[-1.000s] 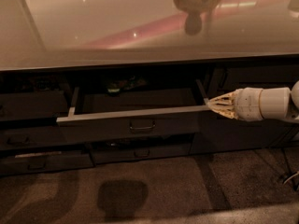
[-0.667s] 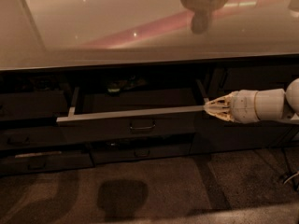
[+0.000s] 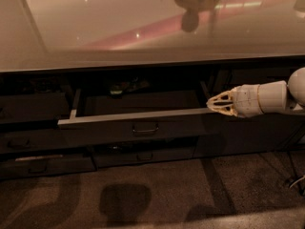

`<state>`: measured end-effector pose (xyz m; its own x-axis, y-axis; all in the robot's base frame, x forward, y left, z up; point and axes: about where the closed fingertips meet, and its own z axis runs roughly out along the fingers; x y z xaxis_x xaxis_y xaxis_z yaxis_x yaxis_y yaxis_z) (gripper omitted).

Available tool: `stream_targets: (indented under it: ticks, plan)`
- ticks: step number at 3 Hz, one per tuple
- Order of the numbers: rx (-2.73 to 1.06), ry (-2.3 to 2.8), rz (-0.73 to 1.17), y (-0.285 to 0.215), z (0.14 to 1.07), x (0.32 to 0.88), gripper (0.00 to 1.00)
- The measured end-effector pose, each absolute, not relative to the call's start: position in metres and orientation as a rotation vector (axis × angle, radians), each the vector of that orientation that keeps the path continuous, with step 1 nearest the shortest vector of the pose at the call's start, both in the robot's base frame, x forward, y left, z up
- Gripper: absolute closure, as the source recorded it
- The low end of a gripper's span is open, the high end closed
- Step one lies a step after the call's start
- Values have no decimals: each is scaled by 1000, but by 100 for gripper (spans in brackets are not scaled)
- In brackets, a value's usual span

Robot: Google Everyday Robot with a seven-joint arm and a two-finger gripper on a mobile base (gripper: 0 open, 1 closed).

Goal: Open top drawer

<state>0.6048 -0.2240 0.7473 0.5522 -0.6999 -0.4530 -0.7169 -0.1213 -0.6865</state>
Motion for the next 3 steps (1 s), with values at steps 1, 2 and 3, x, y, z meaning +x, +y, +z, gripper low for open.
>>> stream_targets:
  ticks: [1, 2, 3]
  plan:
    - [-1809, 1225, -3, -238, 764, 631, 100]
    - [-1852, 1318, -171, -234, 797, 669, 100]
    - [-1860, 1330, -303, -241, 815, 685, 100]
